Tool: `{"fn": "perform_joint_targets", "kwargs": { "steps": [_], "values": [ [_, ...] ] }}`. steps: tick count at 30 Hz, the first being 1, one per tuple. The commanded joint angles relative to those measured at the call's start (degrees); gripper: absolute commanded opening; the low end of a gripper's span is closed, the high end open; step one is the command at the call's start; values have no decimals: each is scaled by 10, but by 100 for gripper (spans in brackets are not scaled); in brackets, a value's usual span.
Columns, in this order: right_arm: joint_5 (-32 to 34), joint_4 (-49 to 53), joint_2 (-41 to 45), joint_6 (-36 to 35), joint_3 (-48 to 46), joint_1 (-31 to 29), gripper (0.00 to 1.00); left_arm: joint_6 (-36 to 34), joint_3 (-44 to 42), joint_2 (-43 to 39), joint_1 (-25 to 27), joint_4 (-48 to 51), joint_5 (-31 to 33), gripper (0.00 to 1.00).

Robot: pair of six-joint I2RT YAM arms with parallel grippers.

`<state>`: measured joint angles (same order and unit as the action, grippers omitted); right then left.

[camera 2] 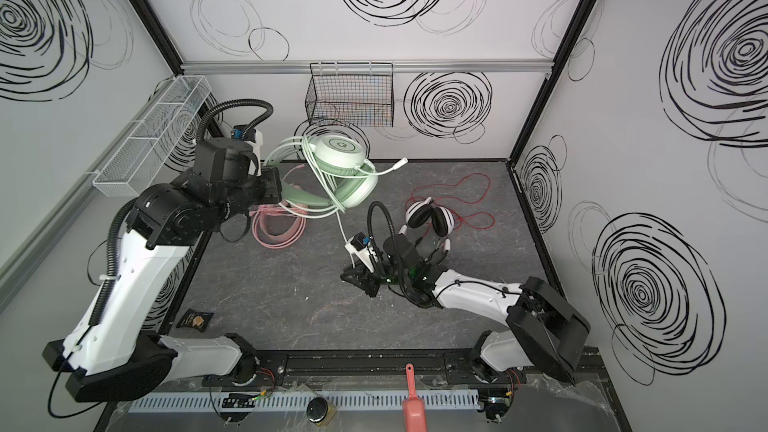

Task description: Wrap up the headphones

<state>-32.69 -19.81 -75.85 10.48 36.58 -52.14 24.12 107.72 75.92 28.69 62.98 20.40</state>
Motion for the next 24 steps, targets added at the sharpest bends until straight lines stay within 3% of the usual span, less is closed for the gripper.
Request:
{"fn": "perform_joint_targets", "kwargs": {
  "steps": [1,10,15,20,24],
  "values": [
    [126,129,39,-2,3,-35,0,29,9,5,-9,-79,37,0],
    [460,444,48,-74,184,-153,0,25,-81,2,-5,-44,169,0],
    [612,579,3,-115,303,-202,0,27,-148,-2,-4,-58,174,0],
    [822,601,-32,-192,344,-242,0,27,-211,-12,9,-65,146,0],
    [931,503,-47,-357,320,-241,0,34,-262,-22,48,-58,131,0]
  ]
}}
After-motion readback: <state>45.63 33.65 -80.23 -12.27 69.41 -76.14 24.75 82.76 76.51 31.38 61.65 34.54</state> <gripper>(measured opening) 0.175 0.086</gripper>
